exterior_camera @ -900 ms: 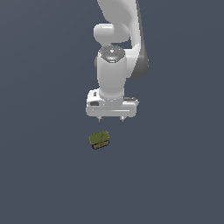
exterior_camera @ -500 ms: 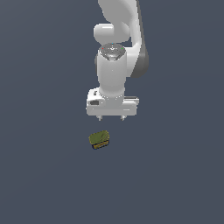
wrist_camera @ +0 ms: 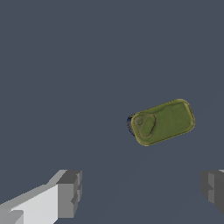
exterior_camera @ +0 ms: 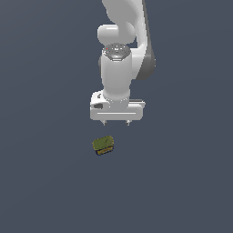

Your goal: Pick up the object and move it to a goal position.

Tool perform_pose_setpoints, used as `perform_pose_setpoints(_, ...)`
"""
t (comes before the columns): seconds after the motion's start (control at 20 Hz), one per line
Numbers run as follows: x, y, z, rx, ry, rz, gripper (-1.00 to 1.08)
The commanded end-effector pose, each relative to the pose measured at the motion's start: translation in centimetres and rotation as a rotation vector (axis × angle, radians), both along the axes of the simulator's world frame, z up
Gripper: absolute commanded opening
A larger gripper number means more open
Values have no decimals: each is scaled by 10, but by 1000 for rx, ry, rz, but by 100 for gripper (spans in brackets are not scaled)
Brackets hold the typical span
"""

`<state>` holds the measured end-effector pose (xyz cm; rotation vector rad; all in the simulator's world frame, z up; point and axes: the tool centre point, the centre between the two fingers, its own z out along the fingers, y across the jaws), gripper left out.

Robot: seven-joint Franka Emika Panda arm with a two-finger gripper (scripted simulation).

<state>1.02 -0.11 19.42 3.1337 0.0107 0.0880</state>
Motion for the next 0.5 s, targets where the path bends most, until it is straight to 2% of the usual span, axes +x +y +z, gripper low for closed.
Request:
perform_pose_setpoints(0.0, 1, -1, -1, 2, 1, -19, 100)
perform_pose_setpoints(0.45, 6, -8, -12, 14, 9, -174, 100)
